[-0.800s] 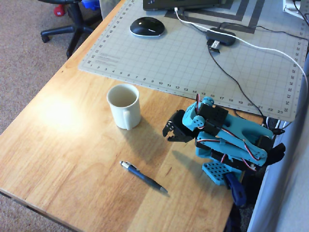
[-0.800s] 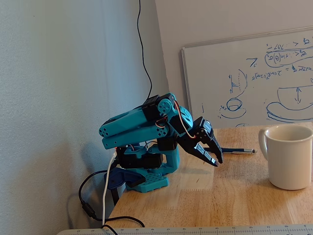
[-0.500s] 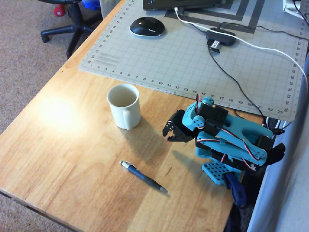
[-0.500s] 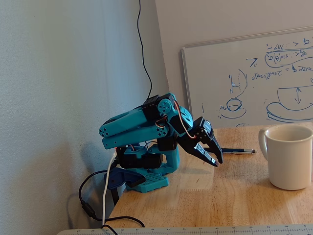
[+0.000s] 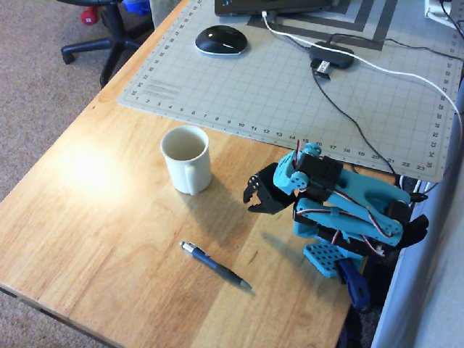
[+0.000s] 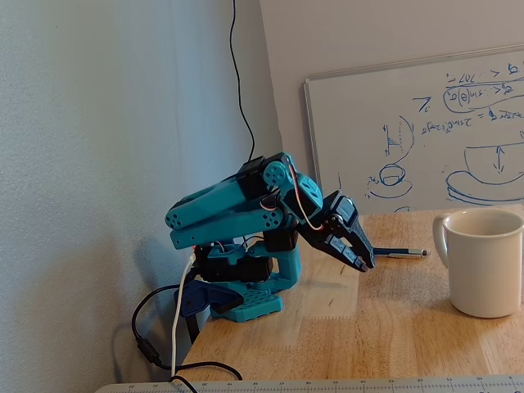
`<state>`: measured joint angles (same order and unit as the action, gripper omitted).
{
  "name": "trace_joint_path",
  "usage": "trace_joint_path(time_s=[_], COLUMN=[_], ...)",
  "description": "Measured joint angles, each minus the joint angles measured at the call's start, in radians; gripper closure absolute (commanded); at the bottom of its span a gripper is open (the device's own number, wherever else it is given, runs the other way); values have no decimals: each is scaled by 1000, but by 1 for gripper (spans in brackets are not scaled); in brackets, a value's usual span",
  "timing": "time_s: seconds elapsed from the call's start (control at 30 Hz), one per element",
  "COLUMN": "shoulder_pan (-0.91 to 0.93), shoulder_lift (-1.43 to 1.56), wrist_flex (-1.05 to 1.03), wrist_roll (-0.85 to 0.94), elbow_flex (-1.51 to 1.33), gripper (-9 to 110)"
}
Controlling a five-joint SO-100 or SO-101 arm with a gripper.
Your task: Grasp a pen and put it in a mug.
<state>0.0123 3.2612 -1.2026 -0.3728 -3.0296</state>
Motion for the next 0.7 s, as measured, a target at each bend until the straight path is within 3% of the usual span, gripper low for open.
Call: trace_joint_path(time_s=[0.2,0.5,0.7], shoulder_pan=[-109,-282,-393], shoulder_lift=[-284,-785,-1051], wrist_flex=[-2,-2,25], wrist_roll=[-370,-966,-1282], elbow_flex=[206,505,603], gripper=[96,81,80])
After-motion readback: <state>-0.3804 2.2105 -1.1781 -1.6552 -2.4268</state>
